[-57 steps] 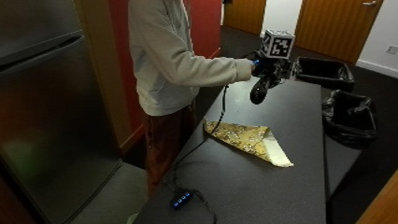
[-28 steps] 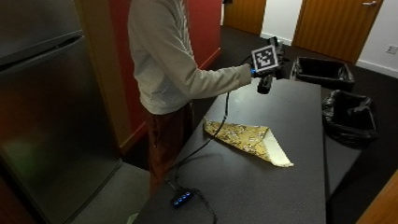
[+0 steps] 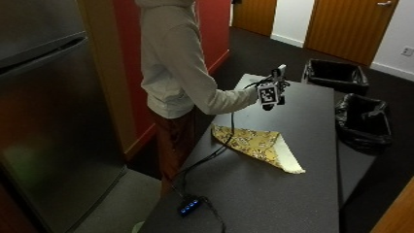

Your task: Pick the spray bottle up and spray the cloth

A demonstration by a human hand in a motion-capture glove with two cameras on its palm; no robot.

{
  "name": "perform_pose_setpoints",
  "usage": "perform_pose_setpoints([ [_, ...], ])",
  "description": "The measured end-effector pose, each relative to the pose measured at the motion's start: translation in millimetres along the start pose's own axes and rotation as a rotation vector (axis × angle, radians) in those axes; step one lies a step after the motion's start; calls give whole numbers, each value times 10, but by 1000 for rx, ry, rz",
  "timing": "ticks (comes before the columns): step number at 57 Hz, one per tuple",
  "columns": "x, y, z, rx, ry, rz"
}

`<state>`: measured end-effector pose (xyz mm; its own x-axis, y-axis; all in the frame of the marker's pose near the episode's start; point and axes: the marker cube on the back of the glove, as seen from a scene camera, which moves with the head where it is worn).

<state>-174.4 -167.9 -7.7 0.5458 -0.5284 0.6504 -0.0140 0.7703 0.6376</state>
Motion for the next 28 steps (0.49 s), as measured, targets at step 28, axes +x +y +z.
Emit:
perform_pose_setpoints([
  [28, 412, 261, 834, -227, -56, -34],
])
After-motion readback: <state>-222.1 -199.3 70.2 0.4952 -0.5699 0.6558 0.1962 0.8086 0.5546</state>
